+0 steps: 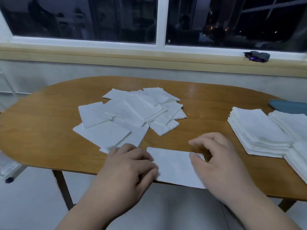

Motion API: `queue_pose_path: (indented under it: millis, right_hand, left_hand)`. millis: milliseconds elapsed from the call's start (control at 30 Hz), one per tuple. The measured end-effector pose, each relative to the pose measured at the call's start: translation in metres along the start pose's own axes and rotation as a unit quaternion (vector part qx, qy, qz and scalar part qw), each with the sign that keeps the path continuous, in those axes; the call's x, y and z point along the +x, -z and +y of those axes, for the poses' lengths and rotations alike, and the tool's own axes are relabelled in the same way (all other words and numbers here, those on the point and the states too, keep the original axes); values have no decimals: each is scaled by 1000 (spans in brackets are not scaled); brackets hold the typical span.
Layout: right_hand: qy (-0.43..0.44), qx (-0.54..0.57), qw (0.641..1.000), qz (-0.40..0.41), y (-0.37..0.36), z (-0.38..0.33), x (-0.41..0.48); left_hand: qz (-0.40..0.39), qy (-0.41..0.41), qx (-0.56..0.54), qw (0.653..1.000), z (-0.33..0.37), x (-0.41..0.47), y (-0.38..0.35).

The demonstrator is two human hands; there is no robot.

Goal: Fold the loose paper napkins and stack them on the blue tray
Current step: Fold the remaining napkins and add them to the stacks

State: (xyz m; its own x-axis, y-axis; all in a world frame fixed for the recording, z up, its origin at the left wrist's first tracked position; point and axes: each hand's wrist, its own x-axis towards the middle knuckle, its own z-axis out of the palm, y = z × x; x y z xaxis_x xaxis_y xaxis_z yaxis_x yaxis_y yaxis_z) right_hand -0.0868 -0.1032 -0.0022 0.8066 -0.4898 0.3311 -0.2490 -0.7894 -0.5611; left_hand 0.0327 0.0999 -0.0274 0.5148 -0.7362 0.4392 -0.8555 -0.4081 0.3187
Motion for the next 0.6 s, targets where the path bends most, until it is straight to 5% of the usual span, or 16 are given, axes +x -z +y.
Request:
queue_pose_path:
  millis: [333,600]
  right_hand:
    - [164,-11,958,-234,-59,-104,84]
    - [214,-72,927,-300,-92,-129,100]
  left_hand:
    - [28,4,-2,1000,-11,-17,5]
    - [40,-6,-38,998,-24,-24,8]
